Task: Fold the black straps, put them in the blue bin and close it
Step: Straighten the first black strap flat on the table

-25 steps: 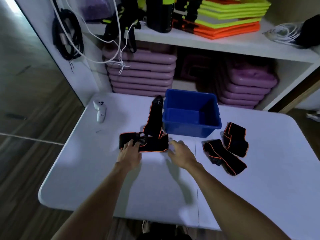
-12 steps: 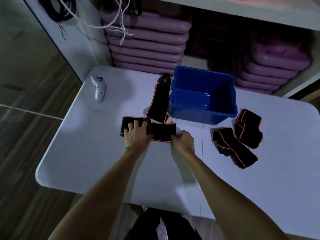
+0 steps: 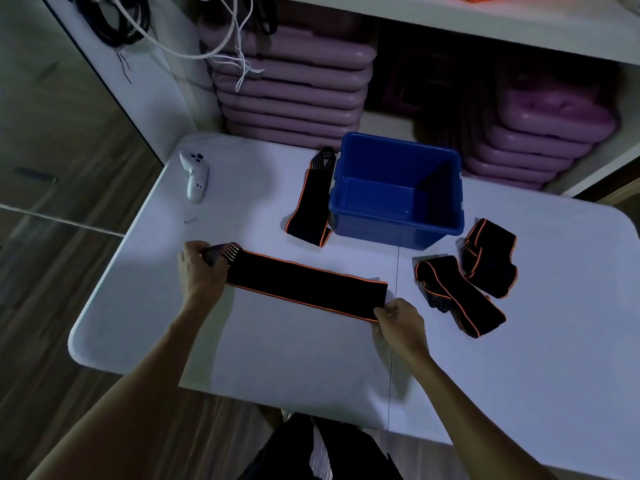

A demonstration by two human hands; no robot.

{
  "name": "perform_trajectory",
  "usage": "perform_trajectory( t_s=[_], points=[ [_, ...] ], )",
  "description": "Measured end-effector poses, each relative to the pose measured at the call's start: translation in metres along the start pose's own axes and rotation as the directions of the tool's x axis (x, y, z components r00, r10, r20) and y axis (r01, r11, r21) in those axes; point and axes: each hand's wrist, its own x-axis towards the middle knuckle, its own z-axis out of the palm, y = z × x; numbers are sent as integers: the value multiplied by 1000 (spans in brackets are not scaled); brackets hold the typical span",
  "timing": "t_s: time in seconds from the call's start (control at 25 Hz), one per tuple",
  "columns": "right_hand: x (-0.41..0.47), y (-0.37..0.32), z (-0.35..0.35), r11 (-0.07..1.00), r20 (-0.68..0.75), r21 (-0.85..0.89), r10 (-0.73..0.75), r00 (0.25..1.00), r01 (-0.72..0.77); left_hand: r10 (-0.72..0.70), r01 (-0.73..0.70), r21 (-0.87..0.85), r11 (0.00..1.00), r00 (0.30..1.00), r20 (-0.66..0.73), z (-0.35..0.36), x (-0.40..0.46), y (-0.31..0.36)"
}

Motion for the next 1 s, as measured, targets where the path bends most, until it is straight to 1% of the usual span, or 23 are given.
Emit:
perform_trajectory(
  t_s=[0.08,0.12,0.16,0.2,0.24,0.28,0.32,0.36,0.4,0.44,0.52,0.6,0.64,0.72,0.76,0.8,0.84,0.88,0.92,0.96,1.0],
  points=[
    [-3,2,-3,995,-29,-86,-47,998,44,-27,42,137,990,994,-110,-1,-5,-3],
    [-4,1,-5,988,-55,-128,-93,994,86,-5,34,189,981,989,-147,1,-11,0],
    [-5,0,-6,978,-81,-154,-153,985,139,64,-26,241,970,986,-155,3,-17,3],
    [-6,-4,-7,964,-97,-176,-216,972,197,173,-129,310,942,978,-117,7,-25,4],
    [-7,-8,-8,946,-95,-206,-273,957,250,291,-256,385,887,956,-33,11,-33,2],
    [-6,-12,-8,926,-73,-243,-316,946,290,381,-370,448,813,922,71,17,-40,-4],
    [-5,-15,-8,908,-38,-273,-339,940,317,427,-445,493,748,891,156,23,-44,-11],
    [-2,-16,-7,899,-9,-281,-351,936,335,430,-469,521,713,880,204,26,-46,-19],
    [0,-14,-6,902,8,-268,-350,937,339,400,-450,540,711,891,217,27,-43,-25],
    [2,-11,-5,911,11,-243,-342,940,334,346,-407,545,733,913,216,25,-39,-29],
    [5,-4,-5,931,-2,-193,-317,948,311,243,-326,511,796,944,223,19,-29,-30],
    [7,-1,-4,935,-2,-179,-311,951,305,222,-289,498,818,956,191,14,-22,-23],
    [7,-1,-4,935,1,-183,-308,951,303,242,-284,505,815,959,148,14,-21,-14],
    [4,-3,-1,927,-10,-221,-312,950,302,329,-318,506,802,942,70,22,-20,9],
    [3,-4,1,914,-34,-264,-326,945,307,379,-366,490,791,922,77,29,-19,24],
    [1,-5,1,899,-70,-312,-344,936,308,418,-428,452,783,900,128,39,-18,39],
    [0,-6,2,889,-107,-336,-363,926,310,422,-473,371,799,881,213,51,-15,55],
    [0,-8,2,890,-137,-330,-375,917,315,375,-455,248,855,874,310,63,-15,73],
    [0,-11,2,895,-154,-305,-384,910,326,288,-356,107,928,871,399,75,-16,88],
    [0,-13,1,899,-155,-274,-393,906,343,175,-192,-11,981,872,458,87,-19,99],
    [-1,-16,0,898,-147,-245,-406,902,364,66,-31,-81,996,881,469,96,-22,107]
  ],
)
